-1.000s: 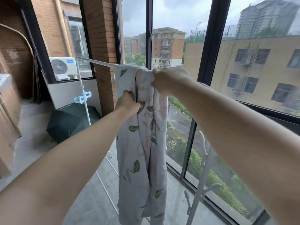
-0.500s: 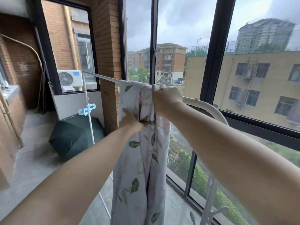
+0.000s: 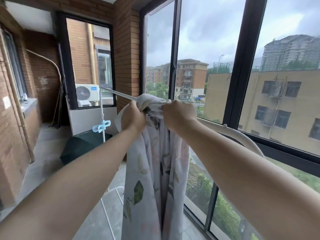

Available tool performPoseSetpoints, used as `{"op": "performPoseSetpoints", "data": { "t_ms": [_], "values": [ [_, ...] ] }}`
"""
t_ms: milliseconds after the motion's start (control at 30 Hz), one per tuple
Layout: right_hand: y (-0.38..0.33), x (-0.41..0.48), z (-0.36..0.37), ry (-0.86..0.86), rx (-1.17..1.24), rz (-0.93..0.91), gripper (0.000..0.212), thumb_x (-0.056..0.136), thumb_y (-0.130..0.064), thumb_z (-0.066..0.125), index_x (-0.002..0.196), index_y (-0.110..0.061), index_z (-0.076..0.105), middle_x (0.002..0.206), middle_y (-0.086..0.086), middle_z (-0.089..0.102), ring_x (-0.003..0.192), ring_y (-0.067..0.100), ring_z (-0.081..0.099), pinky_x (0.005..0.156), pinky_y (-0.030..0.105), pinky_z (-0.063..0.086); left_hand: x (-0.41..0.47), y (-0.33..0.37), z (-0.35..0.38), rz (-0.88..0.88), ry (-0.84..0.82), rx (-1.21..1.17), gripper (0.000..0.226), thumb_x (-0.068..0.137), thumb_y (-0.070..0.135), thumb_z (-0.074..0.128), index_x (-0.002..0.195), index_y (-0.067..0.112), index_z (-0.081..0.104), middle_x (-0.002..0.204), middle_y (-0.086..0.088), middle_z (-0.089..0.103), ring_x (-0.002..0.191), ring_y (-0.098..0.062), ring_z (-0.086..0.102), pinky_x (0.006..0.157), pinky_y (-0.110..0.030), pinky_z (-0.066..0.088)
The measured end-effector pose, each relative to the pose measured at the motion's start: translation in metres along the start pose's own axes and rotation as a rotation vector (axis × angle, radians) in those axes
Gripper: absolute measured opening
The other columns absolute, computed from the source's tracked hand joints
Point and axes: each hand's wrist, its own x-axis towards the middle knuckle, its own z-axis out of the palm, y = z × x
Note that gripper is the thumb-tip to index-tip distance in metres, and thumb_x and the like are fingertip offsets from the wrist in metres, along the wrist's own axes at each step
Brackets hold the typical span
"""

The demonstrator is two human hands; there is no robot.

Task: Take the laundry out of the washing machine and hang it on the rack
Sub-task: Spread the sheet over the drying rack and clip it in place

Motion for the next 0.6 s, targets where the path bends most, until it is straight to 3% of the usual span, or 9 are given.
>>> {"op": "performPoseSetpoints", "data": {
  "t_ms": [133, 233, 333, 433, 500, 600],
  "values": [
    [-0.007, 0.011, 0.010, -0.074, 0.122, 0.062, 0.039, 0.092, -0.025, 0.042, 0.128, -0.012, 0.051, 0.116, 0.011, 0.061, 0.092, 0.033, 0.063, 0.061, 0.035, 0.037, 0.004, 0.005, 0.003, 0.044, -0.159, 0.001, 0.016, 0.089, 0.024, 0.053, 0.101, 0.015, 0.055, 0.100, -0.008, 0.064, 0.095, -0.034, 0.061, 0.069, -0.032, 0.040],
    [-0.011, 0.017, 0.014, -0.184, 0.067, 0.068, 0.057, 0.088, -0.037, 0.050, 0.140, -0.015, 0.042, 0.123, 0.008, 0.060, 0.101, 0.034, 0.064, 0.062, 0.037, 0.045, -0.008, -0.025, 0.015, 0.060, -0.426, -0.093, 0.021, 0.079, 0.039, 0.064, 0.089, 0.024, 0.052, 0.084, 0.004, 0.063, 0.082, -0.024, 0.063, 0.054, -0.029, 0.039],
    [-0.017, 0.018, 0.016, -0.180, 0.031, 0.140, 0.059, 0.080, -0.022, 0.050, 0.139, -0.021, 0.040, 0.114, 0.005, 0.063, 0.085, 0.032, 0.062, 0.053, 0.033, 0.043, -0.007, -0.058, 0.018, 0.045, -0.651, -0.388, 0.052, 0.062, 0.065, 0.077, 0.099, 0.034, 0.055, 0.087, 0.011, 0.070, 0.077, -0.008, 0.068, 0.051, -0.020, 0.047],
    [-0.023, 0.017, 0.017, -0.159, -0.032, 0.244, 0.050, 0.081, -0.017, 0.049, 0.130, -0.023, 0.048, 0.108, 0.005, 0.065, 0.081, 0.030, 0.061, 0.055, 0.029, 0.034, 0.008, -0.085, 0.021, 0.074, -0.693, -0.478, 0.066, 0.066, 0.087, 0.057, 0.105, 0.034, 0.059, 0.088, 0.018, 0.070, 0.079, 0.001, 0.066, 0.057, -0.013, 0.046],
    [-0.031, 0.018, 0.023, -0.136, -0.068, 0.328, 0.045, 0.082, -0.016, 0.048, 0.126, -0.023, 0.053, 0.105, 0.004, 0.064, 0.086, 0.029, 0.063, 0.070, 0.035, 0.034, 0.024, -0.101, 0.027, 0.004, -0.625, -0.435, 0.054, 0.080, 0.077, 0.048, 0.106, 0.030, 0.057, 0.092, 0.011, 0.068, 0.082, -0.009, 0.064, 0.059, -0.025, 0.043],
    [-0.048, 0.020, 0.024, -0.132, -0.119, 0.457, 0.039, 0.085, -0.019, 0.046, 0.123, -0.023, 0.056, 0.107, 0.006, 0.062, 0.098, 0.031, 0.061, 0.083, 0.045, 0.035, 0.046, -0.119, 0.034, -0.049, -0.570, -0.313, 0.032, 0.094, 0.055, 0.048, 0.107, 0.026, 0.054, 0.102, 0.001, 0.066, 0.084, -0.016, 0.060, 0.064, -0.029, 0.042]
  ]
}}
